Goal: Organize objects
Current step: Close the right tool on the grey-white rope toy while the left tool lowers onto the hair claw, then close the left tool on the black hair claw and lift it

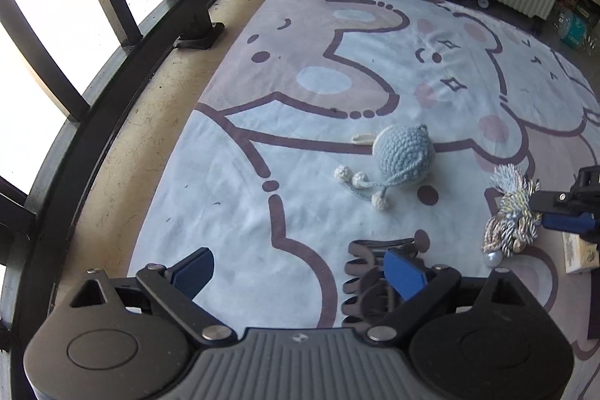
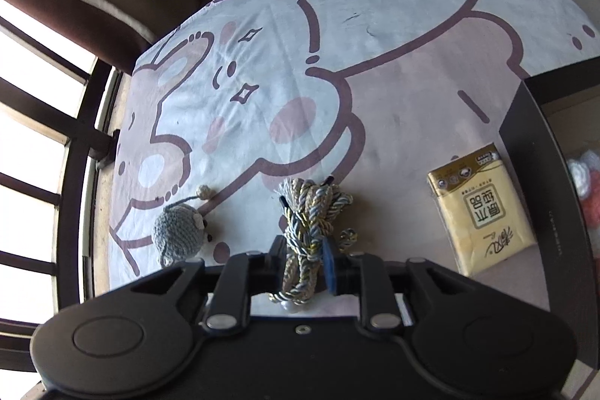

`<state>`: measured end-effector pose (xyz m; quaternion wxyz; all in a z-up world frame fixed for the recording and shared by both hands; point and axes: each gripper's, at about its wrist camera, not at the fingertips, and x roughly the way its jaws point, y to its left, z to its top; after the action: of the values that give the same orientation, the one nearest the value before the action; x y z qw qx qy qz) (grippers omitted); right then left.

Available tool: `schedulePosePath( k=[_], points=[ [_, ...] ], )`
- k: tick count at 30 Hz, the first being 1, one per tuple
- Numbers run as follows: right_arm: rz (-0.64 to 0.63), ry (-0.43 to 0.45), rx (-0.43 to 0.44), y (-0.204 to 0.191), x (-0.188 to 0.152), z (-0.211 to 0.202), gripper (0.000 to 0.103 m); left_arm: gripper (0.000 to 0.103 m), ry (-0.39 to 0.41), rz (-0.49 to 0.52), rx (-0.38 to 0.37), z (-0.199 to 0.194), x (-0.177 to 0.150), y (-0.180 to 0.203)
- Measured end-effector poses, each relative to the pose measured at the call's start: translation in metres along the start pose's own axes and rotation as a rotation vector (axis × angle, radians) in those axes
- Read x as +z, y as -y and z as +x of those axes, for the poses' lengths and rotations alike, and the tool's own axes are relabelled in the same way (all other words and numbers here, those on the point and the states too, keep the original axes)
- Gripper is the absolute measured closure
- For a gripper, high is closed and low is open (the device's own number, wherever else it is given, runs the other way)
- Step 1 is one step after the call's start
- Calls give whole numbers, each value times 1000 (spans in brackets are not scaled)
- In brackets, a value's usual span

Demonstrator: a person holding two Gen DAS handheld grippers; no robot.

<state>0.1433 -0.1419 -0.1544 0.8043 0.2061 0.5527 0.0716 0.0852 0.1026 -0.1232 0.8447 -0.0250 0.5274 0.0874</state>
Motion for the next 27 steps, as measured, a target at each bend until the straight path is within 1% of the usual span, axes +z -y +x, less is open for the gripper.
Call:
schedulePosePath(
  k=[1, 3, 6, 7, 8, 10, 12, 13, 15, 16, 17, 19, 21, 22, 23, 24, 25, 26, 27],
  points=[
    [20, 5, 6, 2, 0, 0, 76, 9, 0, -12, -12, -2, 1, 1],
    [45, 5, 5, 5, 0, 1, 73, 15, -12, -22, -45, -3, 1, 5],
    [48, 0, -29, 6, -2, 4, 67, 21, -53, -21, -86, 1, -4, 14],
    [53, -1, -44, 7, -2, 5, 63, 23, -64, -23, -94, 2, -5, 16],
    [63, 1, -64, 8, -3, 5, 55, 23, -78, -31, -104, 4, -7, 18],
    [85, 2, -89, 12, -5, 7, 47, 26, -99, -47, -116, 8, -10, 20],
    [109, -12, -87, 15, -7, 12, 46, 30, -120, -48, -120, 12, -13, 23],
    [122, -23, -84, 17, -8, 14, 46, 30, -123, -47, -123, 14, -14, 24],
    [151, -38, -96, 18, -11, 19, 41, 30, -121, -39, -124, 14, -16, 28],
    [167, -39, -103, 18, -11, 20, 37, 30, -116, -31, -119, 13, -16, 30],
    [178, -40, -103, 18, -12, 22, 36, 30, -113, -25, -117, 13, -16, 31],
    [200, -41, -92, 18, -13, 24, 36, 32, -116, -23, -121, 13, -17, 33],
    [204, -49, -82, 16, -14, 27, 36, 32, -141, -31, -137, 15, -18, 33],
    [191, -52, -81, 13, -14, 28, 40, 32, -147, -39, -146, 15, -19, 33],
    [173, -53, -73, 11, -14, 29, 51, 32, -150, -44, -154, 15, -19, 34],
    [156, -53, -51, 8, -14, 28, 58, 32, -145, -43, -157, 14, -19, 34],
    [152, -54, -26, 7, -13, 27, 69, 32, -140, -38, -155, 13, -18, 35],
    [149, -61, -23, 5, -12, 26, 72, 32, -136, -32, -150, 13, -18, 36],
    [126, -65, -29, 2, -12, 25, 73, 36, -135, -29, -148, 13, -18, 36]
  ],
)
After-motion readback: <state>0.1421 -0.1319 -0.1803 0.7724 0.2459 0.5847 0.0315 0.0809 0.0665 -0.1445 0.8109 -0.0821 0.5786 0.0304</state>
